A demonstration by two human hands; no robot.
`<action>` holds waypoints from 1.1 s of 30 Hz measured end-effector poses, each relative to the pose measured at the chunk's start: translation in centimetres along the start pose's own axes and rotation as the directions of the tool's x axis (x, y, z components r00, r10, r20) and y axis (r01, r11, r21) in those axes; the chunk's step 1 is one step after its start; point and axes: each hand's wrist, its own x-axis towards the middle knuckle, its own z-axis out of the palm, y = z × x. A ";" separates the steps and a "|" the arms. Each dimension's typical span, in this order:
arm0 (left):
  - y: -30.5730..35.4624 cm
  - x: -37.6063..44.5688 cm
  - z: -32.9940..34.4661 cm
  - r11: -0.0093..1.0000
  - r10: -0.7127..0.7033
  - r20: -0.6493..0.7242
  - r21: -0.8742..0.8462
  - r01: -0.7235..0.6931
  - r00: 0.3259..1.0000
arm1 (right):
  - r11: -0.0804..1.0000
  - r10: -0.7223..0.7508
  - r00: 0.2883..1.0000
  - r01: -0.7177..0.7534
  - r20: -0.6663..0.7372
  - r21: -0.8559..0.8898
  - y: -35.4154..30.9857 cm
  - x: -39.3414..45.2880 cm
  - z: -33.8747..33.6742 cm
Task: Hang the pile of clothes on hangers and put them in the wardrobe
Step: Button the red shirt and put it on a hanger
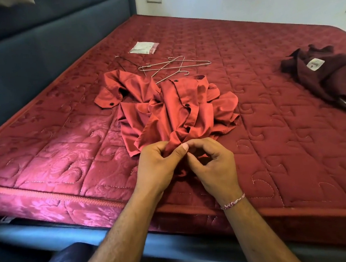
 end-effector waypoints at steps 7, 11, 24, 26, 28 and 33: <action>-0.7 0.2 -0.2 0.995 0.045 -0.023 0.094 -0.043 0.999 | 0.998 -0.016 1.000 0.015 -0.015 -0.063 0.1 -0.3 0.1; -0.5 0.0 0.0 0.989 0.065 -0.009 0.134 -0.063 0.998 | 0.983 0.135 0.991 -0.131 -0.024 0.128 0.2 -0.2 0.0; 1.5 0.8 -0.2 0.989 0.006 -0.123 -0.144 -0.024 0.992 | 0.981 0.121 0.991 -0.129 0.060 0.148 -0.3 -0.3 -0.3; 3.4 1.8 -0.7 0.987 -0.011 -0.075 -0.162 -0.001 0.997 | 0.997 0.059 0.998 -0.059 0.000 0.040 -0.3 -0.3 -0.3; 6.0 2.8 -1.5 0.991 0.001 0.032 -0.135 0.003 0.999 | 0.985 0.100 0.992 -0.088 -0.077 0.145 -0.7 0.3 -1.0; 11.4 4.6 -3.5 0.966 0.025 0.305 -0.251 0.056 0.952 | 0.919 0.185 0.971 -0.116 -0.150 0.377 -2.2 3.5 -5.6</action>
